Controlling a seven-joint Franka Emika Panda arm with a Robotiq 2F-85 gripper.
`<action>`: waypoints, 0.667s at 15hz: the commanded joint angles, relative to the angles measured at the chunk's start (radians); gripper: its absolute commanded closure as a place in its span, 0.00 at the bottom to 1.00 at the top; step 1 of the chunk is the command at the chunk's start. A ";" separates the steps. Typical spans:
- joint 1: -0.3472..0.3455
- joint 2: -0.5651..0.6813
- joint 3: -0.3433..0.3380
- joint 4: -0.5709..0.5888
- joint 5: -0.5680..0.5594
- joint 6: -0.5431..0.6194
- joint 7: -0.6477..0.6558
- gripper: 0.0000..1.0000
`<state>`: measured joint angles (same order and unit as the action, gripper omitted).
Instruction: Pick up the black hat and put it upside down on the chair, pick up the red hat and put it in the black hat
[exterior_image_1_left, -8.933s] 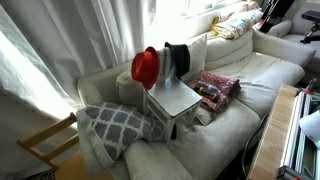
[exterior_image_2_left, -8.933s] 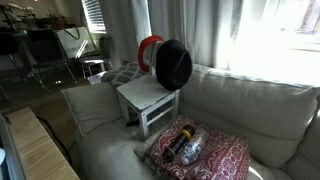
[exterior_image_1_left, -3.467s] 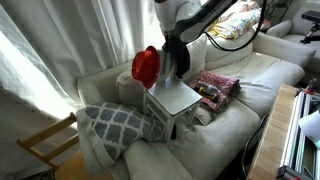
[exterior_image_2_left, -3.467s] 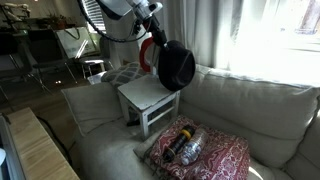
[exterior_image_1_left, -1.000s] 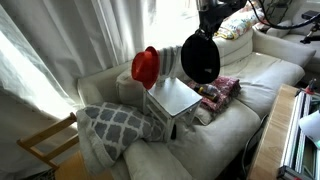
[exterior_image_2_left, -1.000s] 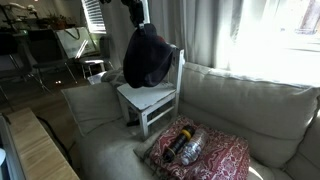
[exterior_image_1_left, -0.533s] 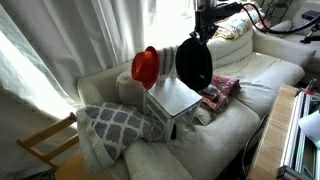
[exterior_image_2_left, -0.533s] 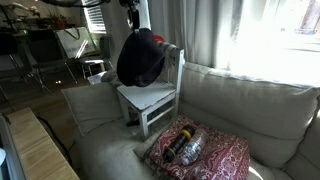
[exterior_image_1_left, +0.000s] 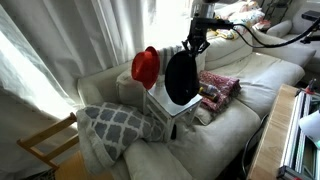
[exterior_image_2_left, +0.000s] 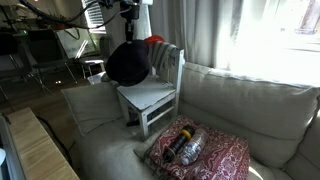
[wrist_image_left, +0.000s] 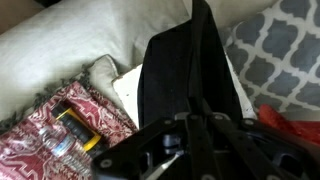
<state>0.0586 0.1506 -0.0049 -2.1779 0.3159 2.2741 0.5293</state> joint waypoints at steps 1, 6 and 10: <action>-0.042 0.032 0.028 -0.024 0.263 0.055 -0.142 0.99; -0.130 0.099 0.101 -0.016 0.654 0.098 -0.396 0.99; -0.134 0.156 0.072 -0.019 0.899 0.082 -0.628 0.99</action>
<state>-0.0656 0.2686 0.0773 -2.1884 1.0732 2.3545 0.0505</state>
